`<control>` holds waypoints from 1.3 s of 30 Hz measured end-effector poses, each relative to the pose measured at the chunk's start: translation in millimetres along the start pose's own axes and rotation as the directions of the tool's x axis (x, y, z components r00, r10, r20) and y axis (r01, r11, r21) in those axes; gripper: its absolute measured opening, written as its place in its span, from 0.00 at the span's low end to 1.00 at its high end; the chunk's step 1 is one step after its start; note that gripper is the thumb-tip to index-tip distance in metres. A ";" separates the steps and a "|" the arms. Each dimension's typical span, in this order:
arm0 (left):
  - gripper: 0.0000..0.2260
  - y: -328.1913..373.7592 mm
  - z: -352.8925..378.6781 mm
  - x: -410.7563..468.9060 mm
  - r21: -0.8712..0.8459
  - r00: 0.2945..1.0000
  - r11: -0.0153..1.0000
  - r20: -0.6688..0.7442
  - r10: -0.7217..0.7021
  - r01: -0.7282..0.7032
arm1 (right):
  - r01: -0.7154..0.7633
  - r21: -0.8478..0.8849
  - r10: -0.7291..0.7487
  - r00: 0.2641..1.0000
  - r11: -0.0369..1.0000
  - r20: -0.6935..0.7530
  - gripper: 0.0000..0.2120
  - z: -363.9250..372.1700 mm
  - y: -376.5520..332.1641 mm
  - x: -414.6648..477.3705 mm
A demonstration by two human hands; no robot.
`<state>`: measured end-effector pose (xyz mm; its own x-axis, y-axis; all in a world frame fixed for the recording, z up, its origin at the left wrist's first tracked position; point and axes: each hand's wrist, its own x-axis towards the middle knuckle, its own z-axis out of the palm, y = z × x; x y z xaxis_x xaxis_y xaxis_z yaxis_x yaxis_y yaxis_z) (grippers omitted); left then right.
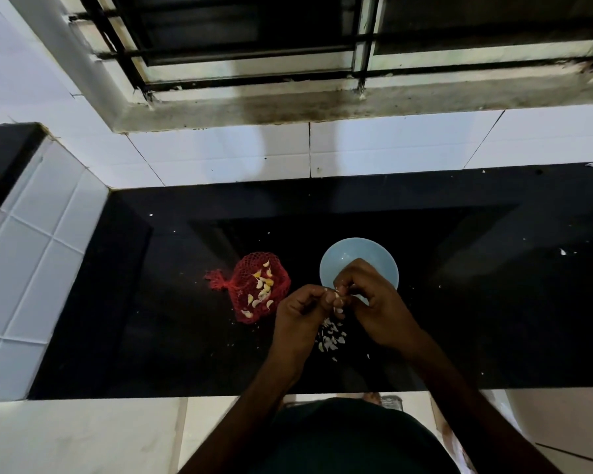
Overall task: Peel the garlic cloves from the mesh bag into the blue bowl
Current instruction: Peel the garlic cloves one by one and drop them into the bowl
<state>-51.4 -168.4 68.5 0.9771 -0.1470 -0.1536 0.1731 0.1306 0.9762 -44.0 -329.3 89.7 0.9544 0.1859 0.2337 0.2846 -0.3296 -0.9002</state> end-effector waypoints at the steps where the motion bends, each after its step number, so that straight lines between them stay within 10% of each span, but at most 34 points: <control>1: 0.05 0.0 1.0 0.3 -0.015 1.000 1.000 -0.012 0.003 -0.004 | 0.005 0.006 -0.005 1.000 1.000 -0.020 0.08 2.6 -0.6 0.3; 12: 0.13 1.1 3.8 4.9 -0.112 0.995 0.993 -0.094 -0.032 0.021 | -0.107 0.060 0.119 0.962 0.992 -0.246 0.08 30.7 -1.2 0.7; 28: 0.15 -2.9 -2.3 5.5 -0.225 0.989 0.967 -0.056 -0.135 0.119 | -0.016 -0.186 -0.026 0.975 0.982 -0.222 0.10 21.8 7.1 1.5; 39: 0.11 1.2 -9.4 4.0 -0.114 0.994 0.992 -0.098 -0.058 0.046 | -0.128 -0.014 0.124 0.977 0.992 -0.176 0.07 15.3 9.4 -8.5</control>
<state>-46.1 -159.6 67.6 0.9729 -0.0578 -0.2239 0.2312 0.2344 0.9442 -50.8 -319.8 73.7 0.9831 -0.0224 0.1817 0.1614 -0.3631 -0.9177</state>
